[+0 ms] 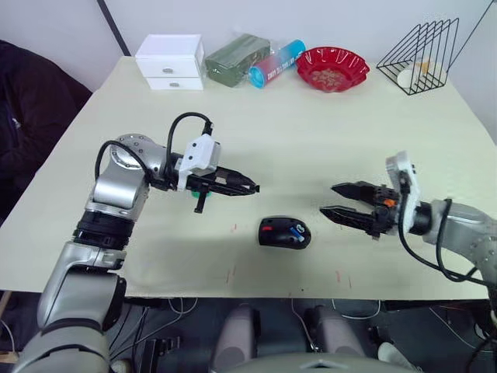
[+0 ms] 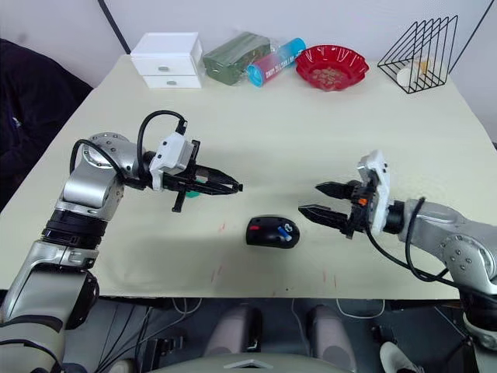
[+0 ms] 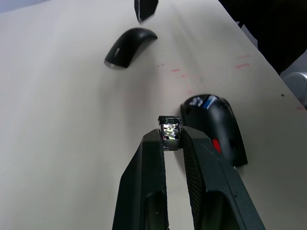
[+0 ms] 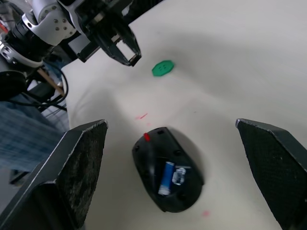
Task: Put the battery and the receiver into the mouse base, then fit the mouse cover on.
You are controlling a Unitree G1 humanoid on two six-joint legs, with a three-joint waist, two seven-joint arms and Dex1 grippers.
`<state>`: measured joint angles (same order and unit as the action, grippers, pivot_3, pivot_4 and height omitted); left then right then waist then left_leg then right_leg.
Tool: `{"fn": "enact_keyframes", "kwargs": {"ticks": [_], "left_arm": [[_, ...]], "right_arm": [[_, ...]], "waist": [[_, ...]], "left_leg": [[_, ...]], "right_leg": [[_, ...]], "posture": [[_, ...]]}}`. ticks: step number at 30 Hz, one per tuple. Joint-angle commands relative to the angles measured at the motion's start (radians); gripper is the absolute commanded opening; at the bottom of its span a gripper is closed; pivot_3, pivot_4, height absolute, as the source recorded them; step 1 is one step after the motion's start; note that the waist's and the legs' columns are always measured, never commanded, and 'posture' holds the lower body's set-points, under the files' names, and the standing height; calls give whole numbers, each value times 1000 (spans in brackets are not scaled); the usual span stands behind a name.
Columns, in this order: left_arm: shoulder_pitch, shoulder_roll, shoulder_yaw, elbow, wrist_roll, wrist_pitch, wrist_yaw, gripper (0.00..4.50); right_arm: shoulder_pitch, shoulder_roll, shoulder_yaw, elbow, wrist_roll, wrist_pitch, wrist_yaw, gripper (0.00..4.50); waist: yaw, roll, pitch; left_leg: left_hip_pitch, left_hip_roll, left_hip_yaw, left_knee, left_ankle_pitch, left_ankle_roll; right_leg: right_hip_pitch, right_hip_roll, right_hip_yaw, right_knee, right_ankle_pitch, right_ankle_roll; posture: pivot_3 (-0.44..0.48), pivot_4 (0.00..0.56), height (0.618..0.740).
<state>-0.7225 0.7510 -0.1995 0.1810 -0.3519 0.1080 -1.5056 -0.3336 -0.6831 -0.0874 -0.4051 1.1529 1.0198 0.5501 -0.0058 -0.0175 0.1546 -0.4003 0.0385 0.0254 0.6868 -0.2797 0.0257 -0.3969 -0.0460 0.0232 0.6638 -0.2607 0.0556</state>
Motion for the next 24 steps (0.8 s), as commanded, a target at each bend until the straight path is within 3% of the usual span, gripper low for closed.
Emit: {"fn": "enact_keyframes", "kwargs": {"ticks": [1, 5, 8, 17, 21, 24], "left_arm": [[-14, -19, -1, -85, 7, 43, 31, 6], [-27, -47, -9, -114, 9, 72, 30, 6], [-43, -66, -18, -116, 24, 89, 37, 6], [-63, -75, -47, -123, 54, 89, 6, 6], [-68, -89, -48, -109, 58, 90, 6, 6], [-70, -98, -44, -92, 58, 94, 7, 6]], "right_arm": [[-101, 41, -16, 45, 202, 123, -188, 4500], [-181, 11, 59, 188, 577, 189, -498, 4500], [-222, -16, 142, 246, 785, 163, -652, 4500], [-251, 112, 146, 258, 819, 132, -817, 4500], [-249, 136, 144, 246, 819, 138, -851, 2706], [-251, 148, 142, 242, 819, 134, -874, 2706]], "waist": [[-4, 0, 0], [-5, 0, 0], [-6, 0, 0], [-9, -1, 0], [-6, 0, 0], [-7, 0, 0]], "left_leg": [[0, 0, 0, 0, 0, 0], [0, 0, 0, 0, 0, 0], [-2, 0, 0, 0, 0, 0], [-3, 0, -1, 0, 0, 0], [-15, 0, -2, 3, 0, 0], [-17, 0, -2, 3, 0, 0]], "right_leg": [[0, 0, 0, 0, 0, 0], [0, 0, -1, 0, 0, 0], [0, 0, -1, -1, 0, 0], [-2, 0, -1, -1, 0, 0], [-13, 0, -2, 1, 0, 0], [-15, -1, -2, 0, 0, 0]], "posture": [[0, 150, 740], [0, 150, 740], [0, 150, 740], [0, 150, 740], [0, 150, 740], [0, 150, 740]]}}
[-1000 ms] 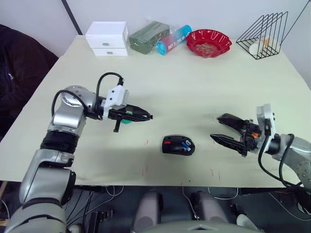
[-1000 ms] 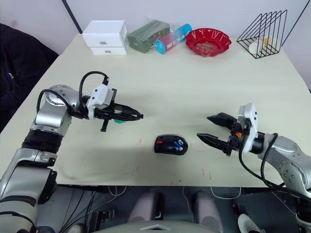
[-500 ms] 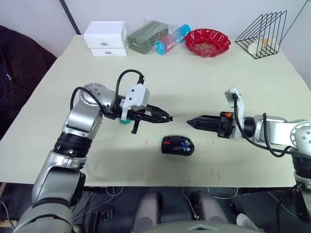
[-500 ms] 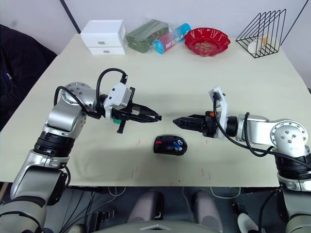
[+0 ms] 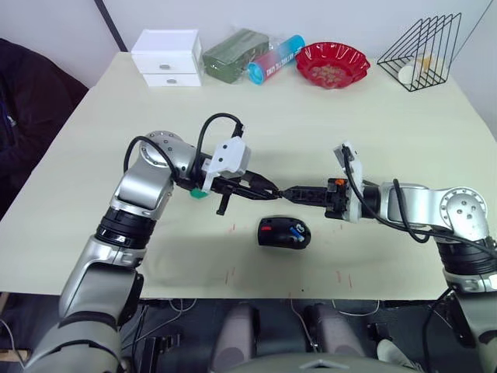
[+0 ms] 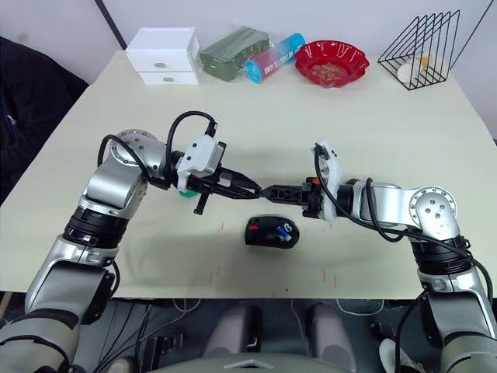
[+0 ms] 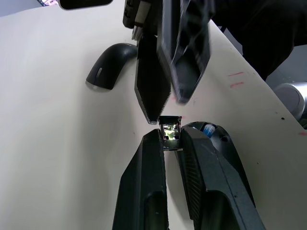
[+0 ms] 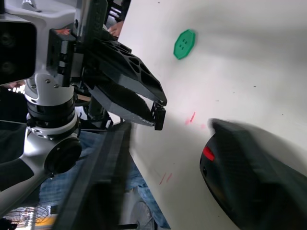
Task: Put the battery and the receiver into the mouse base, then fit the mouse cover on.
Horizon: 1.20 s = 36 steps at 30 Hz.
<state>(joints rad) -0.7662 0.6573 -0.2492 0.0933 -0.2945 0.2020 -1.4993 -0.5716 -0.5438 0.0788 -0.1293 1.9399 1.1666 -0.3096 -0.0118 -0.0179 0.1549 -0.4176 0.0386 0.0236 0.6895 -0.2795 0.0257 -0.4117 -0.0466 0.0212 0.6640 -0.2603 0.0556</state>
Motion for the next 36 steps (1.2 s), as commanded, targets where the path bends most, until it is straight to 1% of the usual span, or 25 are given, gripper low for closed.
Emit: {"fn": "enact_keyframes", "kwargs": {"ticks": [1, 8, 15, 19, 25, 28, 31, 32, 36], "left_arm": [[-28, -4, 2, 0, 11, -14, -2, 6], [-31, -6, -1, 10, 23, -32, -20, 6], [-38, -10, 4, 13, 25, -37, -27, 6], [-38, -28, 22, 1, -12, 16, -16, 6], [-40, -24, 13, 5, 8, -14, -32, 6], [-38, -29, 19, 3, 1, -7, -26, 6], [-40, -27, 17, 13, 14, -20, -25, 6], [-39, -28, 19, 14, 13, -19, -23, 6], [-36, -25, 13, 23, 25, -41, -27, 6]], "right_arm": [[-13, 17, -28, -32, 32, -16, -20, 2706], [-15, 55, -33, -32, 32, -29, -60, 2706], [-19, 54, -36, -28, 32, -22, -67, 2706], [-24, 43, -27, -25, 32, -17, -67, 2706], [-11, 36, -24, -23, 32, -21, -76, 2706], [-9, 28, -20, -21, 32, -20, -80, 1824], [-4, 13, -11, -21, 32, -14, -75, 350], [-3, 12, -10, -22, 32, -16, -78, 118], [-2, 7, -5, -26, 32, -17, -78, 118]], "waist": [[-1, 0, 0], [-3, 0, 0], [-2, 0, 0], [-2, 0, 0], [-3, 0, 0], [-3, 0, 0], [-2, 0, 0], [-2, 0, 0], [-2, 0, 0]], "left_leg": [[0, 0, 0, 0, 0, 0], [0, 0, 0, 0, 0, 0], [0, 0, 0, 0, 0, 0], [0, 0, 0, 0, 0, 0], [0, 0, 0, -1, 0, 0], [0, 0, 0, -1, 0, 0], [0, 0, 0, -1, 0, 0], [0, 0, 0, -1, 0, 0], [0, 0, 0, -1, 0, 0]], "right_leg": [[0, 0, 0, 0, 0, 0], [0, 0, 0, 0, 0, 0], [0, 0, 0, 0, 0, 0], [0, 0, 0, 0, 0, 0], [0, 0, 0, 0, 0, 0], [0, 0, 0, 0, 0, 0], [0, 0, 0, 0, 0, 0], [0, 0, 0, 0, 0, 0], [0, 0, 0, 0, 0, 0]], "posture": [[0, 150, 740], [0, 150, 740], [0, 150, 740], [0, 150, 740], [0, 150, 740], [0, 150, 740], [0, 150, 740], [0, 150, 740], [0, 150, 740]]}}
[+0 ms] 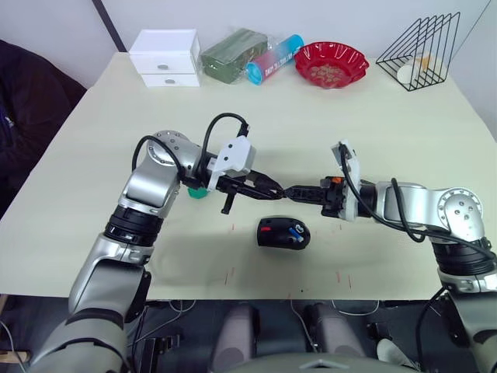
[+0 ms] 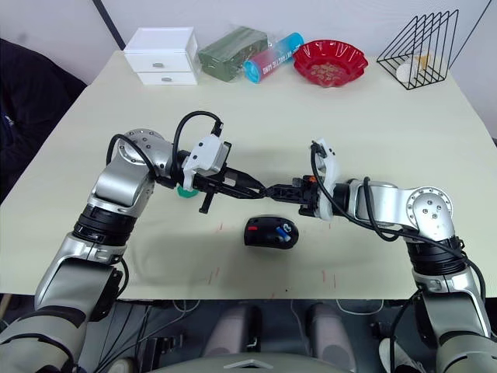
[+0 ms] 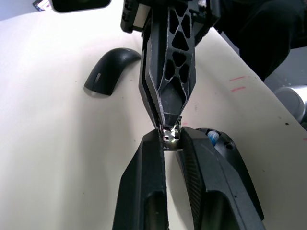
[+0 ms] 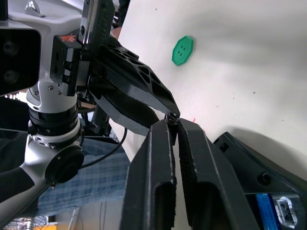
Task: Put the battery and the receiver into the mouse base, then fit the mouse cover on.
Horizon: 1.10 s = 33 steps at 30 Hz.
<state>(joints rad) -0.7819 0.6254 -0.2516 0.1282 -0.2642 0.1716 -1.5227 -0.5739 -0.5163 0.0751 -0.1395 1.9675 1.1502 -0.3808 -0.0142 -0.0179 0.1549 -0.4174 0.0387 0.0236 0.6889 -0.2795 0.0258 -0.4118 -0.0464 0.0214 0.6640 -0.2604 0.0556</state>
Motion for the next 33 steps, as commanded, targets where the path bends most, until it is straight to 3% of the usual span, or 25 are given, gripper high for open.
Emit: {"fn": "enact_keyframes", "kwargs": {"ticks": [1, 17, 21, 25, 26, 33], "left_arm": [[-20, 6, 16, -11, -7, -10, -3, 6], [-22, -9, 20, -6, -8, -8, 16, 6], [-14, -7, 26, -9, -9, -8, 25, 1842], [5, 7, 32, -15, -12, -17, 16, 4105], [7, 7, 32, -16, -13, -18, 18, 4445], [74, 15, 40, -80, -41, 8, 32, 4445]], "right_arm": [[-1, -24, 1, -16, 5, 1, -6, 118], [-10, -30, 3, -15, 5, 2, 10, 118], [-12, -39, -4, -14, 5, 6, 24, 0], [-8, -56, -10, -9, 5, 12, 42, 0], [-8, -59, -11, -8, 5, 13, 46, 0], [11, -102, -26, -4, 5, 24, 85, 0]], "waist": [[0, 0, 0], [0, 0, 0], [0, 0, 0], [0, 0, 0], [0, 0, 0], [0, 0, 0]], "left_leg": [[0, 0, 0, 0, 0, 0], [0, 0, 0, 0, 0, 0], [0, 0, 0, 0, 0, 0], [0, 0, 0, 0, 0, 0], [0, 0, 0, 0, 0, 0], [0, 0, 0, 0, 0, 0]], "right_leg": [[0, 0, 0, 0, 0, 0], [0, 0, 0, 0, 0, 0], [0, 0, 0, 0, 0, 0], [0, 0, 0, 0, 0, 0], [0, 0, 0, 0, 0, 0], [0, 0, 0, -1, 0, 0]], "posture": [[0, 150, 740], [0, 150, 740], [0, 150, 740], [0, 150, 740], [0, 150, 740], [0, 150, 740]]}}
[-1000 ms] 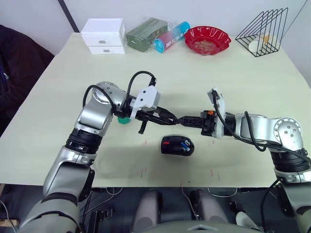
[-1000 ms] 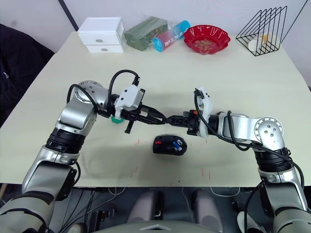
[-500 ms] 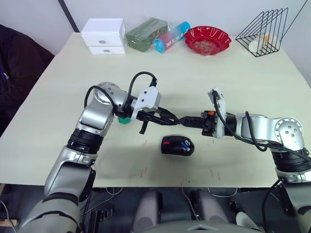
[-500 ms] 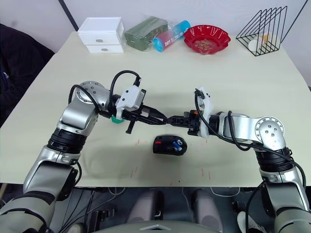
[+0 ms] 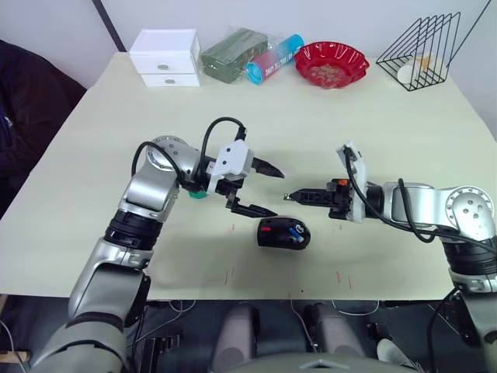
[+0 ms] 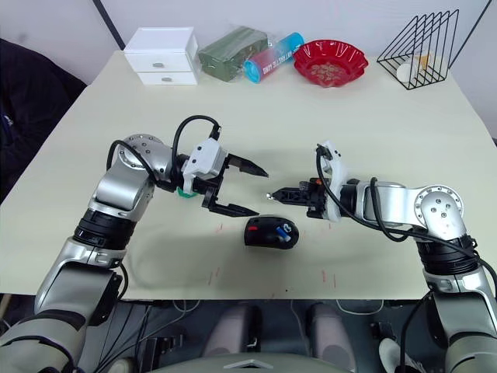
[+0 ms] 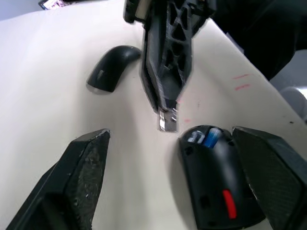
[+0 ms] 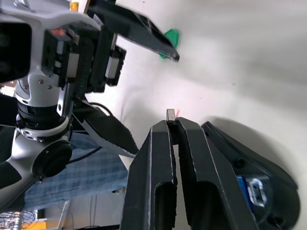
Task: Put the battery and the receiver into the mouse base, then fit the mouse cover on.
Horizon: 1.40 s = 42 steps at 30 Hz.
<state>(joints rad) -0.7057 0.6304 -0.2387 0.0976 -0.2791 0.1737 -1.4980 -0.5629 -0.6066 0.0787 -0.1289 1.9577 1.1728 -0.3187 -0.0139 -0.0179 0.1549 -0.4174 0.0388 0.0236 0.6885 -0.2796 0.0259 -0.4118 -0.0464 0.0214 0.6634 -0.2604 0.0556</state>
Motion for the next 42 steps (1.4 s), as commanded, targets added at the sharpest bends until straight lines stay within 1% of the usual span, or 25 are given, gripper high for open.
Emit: {"fn": "enact_keyframes", "kwargs": {"ticks": [1, 5, 9, 13, 16, 18, 23, 32, 38, 42], "left_arm": [[23, 11, 34, -62, -33, 10, 17, 4445], [106, 8, 51, -105, -63, 42, 45, 4445], [124, 0, 63, -125, -88, 80, 70, 4445], [188, -4, 6, -137, -26, 30, 95, 4445], [205, -8, -14, -142, -13, 39, 99, 4445], [209, -11, -30, -136, 2, 31, 104, 4445], [214, -27, -67, -112, 31, 8, 108, 4445], [197, -72, -116, -4, 120, -61, 143, 4445], [179, -113, -129, 14, 116, -17, 153, 4445], [164, -115, -141, 30, 148, -44, 153, 4445]], "right_arm": [[10, -24, -37, -16, 15, 8, 41, 0], [41, -79, -60, -30, 15, 20, 112, 0], [50, -94, -68, -37, 15, 13, 155, 0], [122, -178, -115, -77, 15, 25, 251, 0], [143, -247, -112, -81, 14, 28, 274, 0], [146, -269, -109, -79, 14, 20, 284, 0], [148, -298, -99, -85, 9, 13, 302, 0], [152, -321, -100, -92, -4, 4, 318, 0], [158, -328, -97, -93, -21, 5, 329, 0], [160, -331, -97, -100, -24, 8, 337, 0]], "waist": [[0, 0, 0], [1, 0, 0], [1, 0, 0], [4, 0, 0], [3, 0, 0], [2, 0, 0], [2, 0, 0], [3, 0, 0], [4, 0, 0], [3, 0, 0]], "left_leg": [[0, 0, 0, 0, 0, 0], [0, 0, 0, 0, 0, 0], [0, 0, 0, 0, 0, 0], [0, 0, 0, 0, 0, 0], [0, 0, 0, 0, 0, 0], [1, 0, 0, 0, 0, 0], [1, 0, 0, 0, 0, 0], [1, 0, 0, 0, 0, 0], [1, 0, 0, 0, 0, 0], [1, 0, 0, 0, 0, 0]], "right_leg": [[0, 0, 0, 0, 0, 0], [0, 0, 0, -1, 0, 0], [0, 0, 0, 0, 0, 0], [1, 0, 0, 0, 0, 0], [1, 0, 0, -1, 0, 0], [1, 0, 0, 0, 0, 0], [1, 0, 1, 1, 0, 0], [1, 0, 0, 0, 0, 0], [1, 0, 0, 0, 0, 0], [1, 0, 0, 0, 0, 0]], "posture": [[0, 150, 740], [0, 150, 740], [0, 150, 740], [0, 150, 740], [0, 150, 740], [0, 150, 740], [0, 150, 740], [0, 150, 740], [0, 150, 740], [0, 150, 740]]}}
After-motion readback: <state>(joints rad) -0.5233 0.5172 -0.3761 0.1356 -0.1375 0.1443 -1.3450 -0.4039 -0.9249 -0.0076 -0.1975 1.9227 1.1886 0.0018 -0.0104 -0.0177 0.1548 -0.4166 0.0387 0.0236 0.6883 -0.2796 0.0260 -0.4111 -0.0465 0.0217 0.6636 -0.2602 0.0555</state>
